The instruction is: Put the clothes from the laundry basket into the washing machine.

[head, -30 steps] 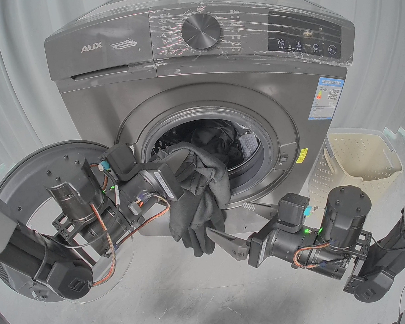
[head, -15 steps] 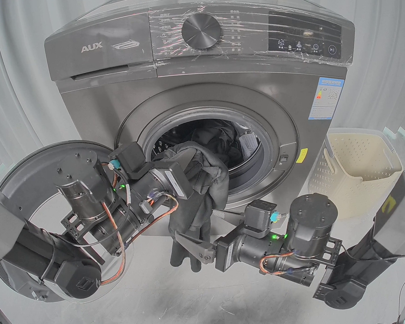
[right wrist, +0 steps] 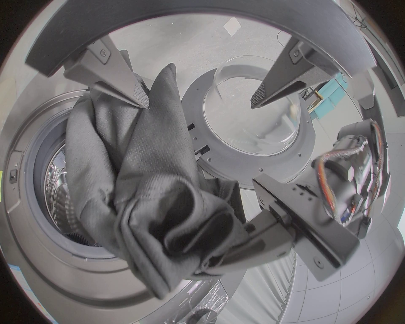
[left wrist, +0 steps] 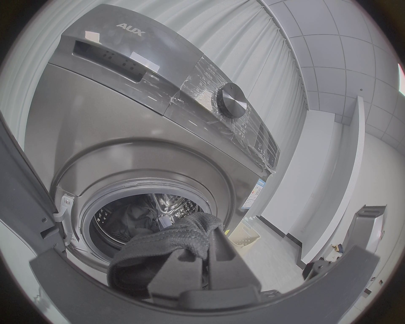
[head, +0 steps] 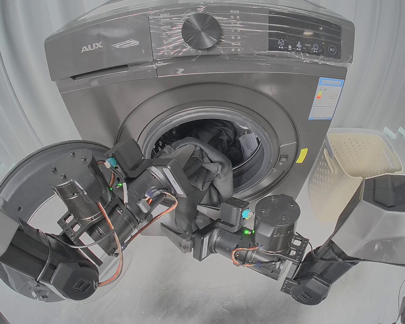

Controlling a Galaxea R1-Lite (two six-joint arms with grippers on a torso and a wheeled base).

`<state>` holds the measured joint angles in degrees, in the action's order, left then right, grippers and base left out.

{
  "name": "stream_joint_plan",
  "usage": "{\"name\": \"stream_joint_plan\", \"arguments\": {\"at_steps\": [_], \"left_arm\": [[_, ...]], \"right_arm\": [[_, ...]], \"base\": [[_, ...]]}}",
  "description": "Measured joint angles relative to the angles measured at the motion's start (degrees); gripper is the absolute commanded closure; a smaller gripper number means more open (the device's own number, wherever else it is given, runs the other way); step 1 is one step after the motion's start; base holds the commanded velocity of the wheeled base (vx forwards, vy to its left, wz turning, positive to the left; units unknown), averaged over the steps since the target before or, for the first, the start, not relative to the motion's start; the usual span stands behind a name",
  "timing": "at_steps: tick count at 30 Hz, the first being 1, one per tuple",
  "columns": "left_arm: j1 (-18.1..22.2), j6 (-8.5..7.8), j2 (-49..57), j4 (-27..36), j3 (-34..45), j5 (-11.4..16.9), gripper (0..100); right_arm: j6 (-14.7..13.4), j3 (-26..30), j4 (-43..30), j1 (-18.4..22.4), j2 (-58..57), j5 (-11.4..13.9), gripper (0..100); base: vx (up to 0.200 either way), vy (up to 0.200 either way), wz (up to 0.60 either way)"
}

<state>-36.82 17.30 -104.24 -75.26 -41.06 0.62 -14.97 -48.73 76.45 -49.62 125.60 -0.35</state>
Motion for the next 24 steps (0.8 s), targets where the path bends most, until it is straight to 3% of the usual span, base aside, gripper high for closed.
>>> {"name": "stream_joint_plan", "arguments": {"at_steps": [22,23,24], "left_arm": [[0.05,0.0,0.13,0.13,-0.12,-0.27,100],[0.07,0.0,0.05,0.13,-0.12,-0.27,100],[0.09,0.0,-0.04,0.13,-0.21,-0.27,100]], "right_arm": [[-0.76,-5.79,0.79,1.57,4.3,-2.07,0],[-1.01,-5.66,0.84,1.41,4.17,-2.11,100],[-1.15,-5.57,0.85,1.35,4.08,-2.16,100]], "base": [[0.0,0.0,0.0],[0.0,0.0,0.0],[0.0,0.0,0.0]]}}
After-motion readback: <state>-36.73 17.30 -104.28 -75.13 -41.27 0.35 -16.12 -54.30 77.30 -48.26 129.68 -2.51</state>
